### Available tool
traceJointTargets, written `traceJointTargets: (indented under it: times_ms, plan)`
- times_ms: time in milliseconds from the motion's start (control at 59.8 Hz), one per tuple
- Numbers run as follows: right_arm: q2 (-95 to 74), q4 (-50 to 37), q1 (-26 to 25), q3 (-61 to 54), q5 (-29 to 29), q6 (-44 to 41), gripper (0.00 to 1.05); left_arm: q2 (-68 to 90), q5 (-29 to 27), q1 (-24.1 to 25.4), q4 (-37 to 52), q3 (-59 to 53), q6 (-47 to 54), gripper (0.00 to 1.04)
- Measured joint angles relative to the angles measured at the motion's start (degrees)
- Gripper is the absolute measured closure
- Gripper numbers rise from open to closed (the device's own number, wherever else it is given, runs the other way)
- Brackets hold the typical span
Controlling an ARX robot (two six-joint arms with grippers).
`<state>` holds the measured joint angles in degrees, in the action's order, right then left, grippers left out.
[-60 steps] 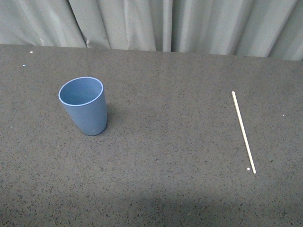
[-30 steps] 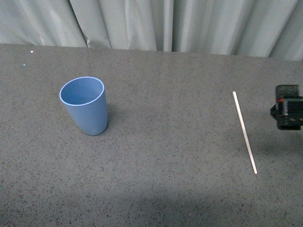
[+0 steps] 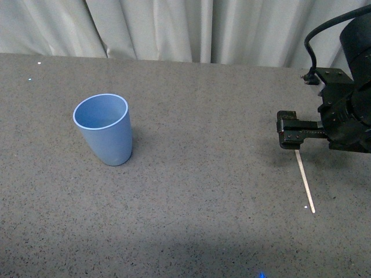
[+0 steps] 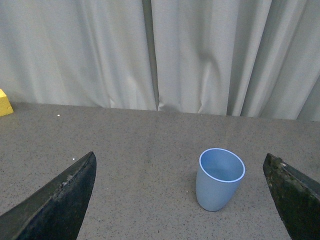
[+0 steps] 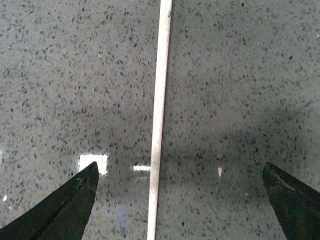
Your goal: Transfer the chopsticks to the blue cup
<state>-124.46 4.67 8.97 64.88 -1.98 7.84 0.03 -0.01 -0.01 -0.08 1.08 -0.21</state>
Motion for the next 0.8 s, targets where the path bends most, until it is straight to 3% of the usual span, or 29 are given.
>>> traceJointTargets:
  times_ms: [268, 485, 669, 803]
  plan:
    - [-3.65, 5.09, 0.5, 4.46, -0.5, 0.83, 0.73, 0.0, 0.0, 0.0, 0.0, 0.0, 0.0, 0.07]
    - [-3.89, 6.23, 0.48, 5.01, -0.04, 1.51, 1.02, 0.0, 0.0, 0.0, 0.0, 0.0, 0.0, 0.07]
    - [-2.43, -0.72, 0.44, 1.31, 0.77, 0.87, 1.04, 0.0, 0.0, 0.0, 0.0, 0.0, 0.0, 0.07]
    - [2.19, -14.58, 0.74, -6.38, 4.17, -2.05, 1.04, 0.0, 0.0, 0.0, 0.0, 0.0, 0.0, 0.07]
